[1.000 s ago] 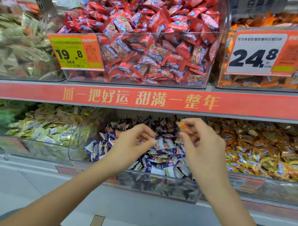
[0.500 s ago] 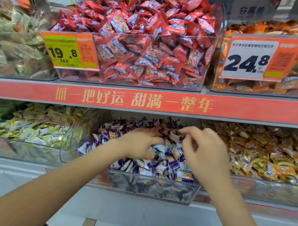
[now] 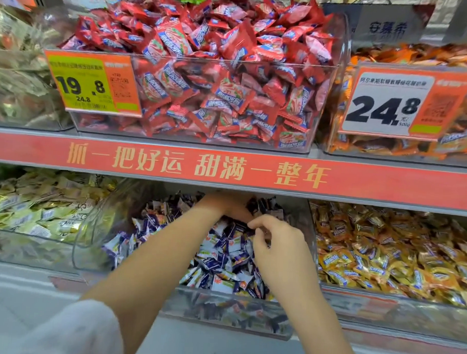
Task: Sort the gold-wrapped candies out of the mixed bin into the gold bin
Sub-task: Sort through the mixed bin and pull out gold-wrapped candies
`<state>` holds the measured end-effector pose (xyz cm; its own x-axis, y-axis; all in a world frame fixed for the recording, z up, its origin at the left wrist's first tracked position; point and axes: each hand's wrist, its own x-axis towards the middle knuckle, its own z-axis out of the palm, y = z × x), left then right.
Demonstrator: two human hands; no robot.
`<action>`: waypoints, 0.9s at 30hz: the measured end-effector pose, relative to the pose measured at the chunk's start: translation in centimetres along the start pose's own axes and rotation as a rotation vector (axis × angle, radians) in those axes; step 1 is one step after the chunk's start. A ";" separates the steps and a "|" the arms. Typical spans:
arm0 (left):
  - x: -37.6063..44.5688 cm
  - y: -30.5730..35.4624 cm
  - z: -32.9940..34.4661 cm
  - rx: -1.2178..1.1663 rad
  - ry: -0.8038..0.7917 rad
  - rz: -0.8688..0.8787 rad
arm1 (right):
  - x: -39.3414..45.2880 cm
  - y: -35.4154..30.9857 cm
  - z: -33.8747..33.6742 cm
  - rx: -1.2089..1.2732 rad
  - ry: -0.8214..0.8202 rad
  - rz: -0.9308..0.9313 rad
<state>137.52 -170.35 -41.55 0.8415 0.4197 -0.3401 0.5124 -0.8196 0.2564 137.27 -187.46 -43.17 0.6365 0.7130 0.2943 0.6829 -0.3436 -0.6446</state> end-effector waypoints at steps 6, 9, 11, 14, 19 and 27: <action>1.2 2.4 -1.2 0.245 0.072 0.037 | 0.6 -0.3 0.3 0.055 -0.030 0.058; 2.1 1.5 -0.7 0.287 0.038 0.046 | 0.7 -0.4 0.7 0.078 -0.100 0.103; 2.2 1.4 -0.1 0.287 -0.010 0.031 | 0.7 -0.2 0.5 0.125 -0.098 0.122; 1.2 1.3 -0.4 0.155 -0.031 0.026 | 0.8 0.1 -0.2 0.195 -0.061 0.151; -3.2 -2.1 -0.9 0.098 0.007 0.190 | 0.4 0.3 -0.3 0.304 -0.055 0.153; -12.1 -8.1 3.4 0.235 0.318 0.395 | 0.2 -0.3 -0.7 0.499 0.136 0.168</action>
<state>122.60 -170.08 -42.63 0.9907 0.1298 0.0399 0.1259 -0.9881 0.0883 137.43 -187.68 -42.40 0.7852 0.5765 0.2259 0.3360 -0.0902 -0.9375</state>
